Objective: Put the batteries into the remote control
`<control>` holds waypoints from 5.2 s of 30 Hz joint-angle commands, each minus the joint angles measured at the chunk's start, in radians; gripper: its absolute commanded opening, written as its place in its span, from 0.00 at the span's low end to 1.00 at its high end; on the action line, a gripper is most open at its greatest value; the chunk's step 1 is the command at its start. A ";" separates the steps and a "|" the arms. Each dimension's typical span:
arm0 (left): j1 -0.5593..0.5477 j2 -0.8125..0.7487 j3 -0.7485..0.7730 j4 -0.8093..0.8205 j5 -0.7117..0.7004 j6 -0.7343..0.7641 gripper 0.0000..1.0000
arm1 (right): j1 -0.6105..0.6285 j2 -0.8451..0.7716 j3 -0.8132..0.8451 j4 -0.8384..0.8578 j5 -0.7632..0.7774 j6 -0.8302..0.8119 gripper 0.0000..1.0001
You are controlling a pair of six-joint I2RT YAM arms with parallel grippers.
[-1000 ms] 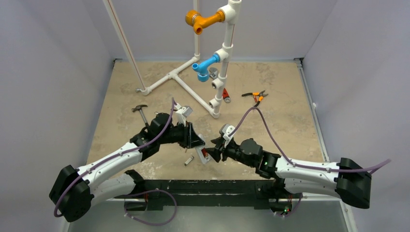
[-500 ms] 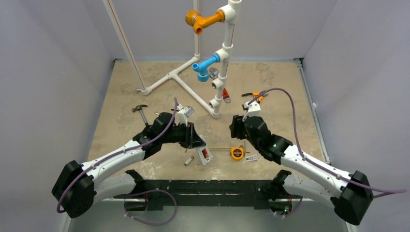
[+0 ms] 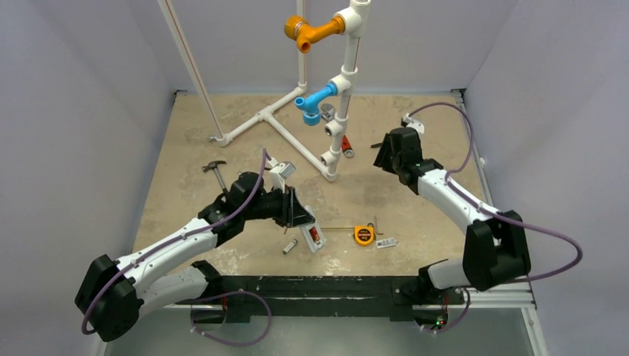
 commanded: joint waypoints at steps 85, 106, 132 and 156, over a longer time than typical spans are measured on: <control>-0.003 -0.100 0.079 -0.086 -0.012 0.026 0.00 | -0.009 0.262 0.112 -0.078 -0.125 -0.271 0.00; -0.002 -0.069 0.069 -0.030 -0.003 0.002 0.00 | 0.199 0.179 -0.045 -0.178 0.054 -0.135 0.13; -0.002 -0.073 0.038 0.055 0.033 -0.021 0.00 | 0.214 0.008 -0.098 -0.106 -0.012 -0.133 0.00; -0.002 -0.029 0.033 0.195 0.069 -0.076 0.00 | 0.213 -0.707 -0.591 0.891 -0.883 -0.256 0.00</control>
